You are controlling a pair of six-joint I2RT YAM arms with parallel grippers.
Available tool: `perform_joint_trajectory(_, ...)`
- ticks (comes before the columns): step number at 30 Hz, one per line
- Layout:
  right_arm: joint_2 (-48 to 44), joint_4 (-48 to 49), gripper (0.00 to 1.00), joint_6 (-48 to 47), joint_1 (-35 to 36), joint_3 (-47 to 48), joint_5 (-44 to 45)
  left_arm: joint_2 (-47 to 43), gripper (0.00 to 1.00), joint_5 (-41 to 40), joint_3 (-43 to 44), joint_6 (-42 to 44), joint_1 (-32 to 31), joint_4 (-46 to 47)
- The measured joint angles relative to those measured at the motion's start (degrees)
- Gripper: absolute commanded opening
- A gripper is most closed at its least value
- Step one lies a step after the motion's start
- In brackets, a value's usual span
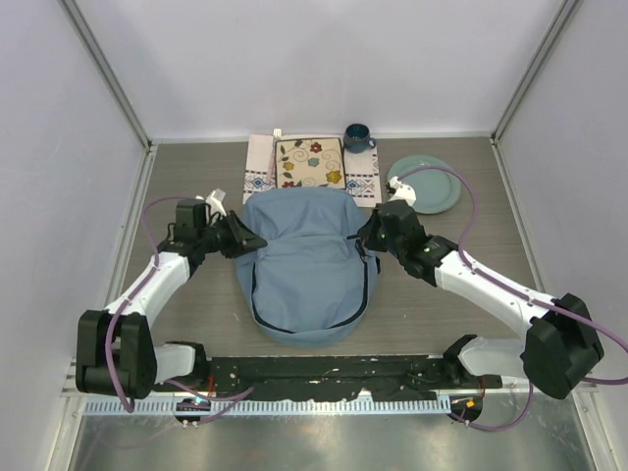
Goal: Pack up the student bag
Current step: Zip the student bag at the center of the board, then reset both arms
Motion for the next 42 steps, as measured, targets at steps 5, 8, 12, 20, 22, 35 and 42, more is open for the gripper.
perform_joint_trajectory(5, -0.8, -1.4, 0.54, -0.5, -1.2, 0.0, 4.0, 0.0, 0.58, -0.9, 0.6, 2.1, 0.5, -1.3)
perform_joint_trajectory(8, -1.3, -3.6, 0.70, -1.3, -3.8, 0.0, 7.3, -1.0, 0.71, -5.3, 1.8, 4.1, 1.2, -4.7)
perform_joint_trajectory(12, -3.1, -4.8, 0.73, -1.8, -6.0, 0.0, 8.6, -6.7, 0.91, -13.5, 3.8, 6.8, 1.3, -11.4)
perform_joint_trajectory(20, -3.1, -6.3, 0.88, -2.3, -10.9, 0.0, 5.9, -14.6, 1.00, -27.4, 5.2, 8.1, 1.3, -19.8)
perform_joint_trajectory(22, -2.6, -6.8, 0.88, -2.3, -12.5, 0.0, 4.9, -13.8, 1.00, -32.2, 5.6, 7.5, 1.3, -22.8)
perform_joint_trajectory(35, -1.0, -11.0, 0.91, -1.3, -31.0, -0.3, 1.1, -10.5, 1.00, -48.6, 7.4, 3.1, 1.5, -31.9)
perform_joint_trajectory(42, -8.7, -4.1, 0.91, -7.6, -29.5, -8.7, 11.8, -13.3, 1.00, -49.7, 7.4, 2.5, 1.5, -31.3)
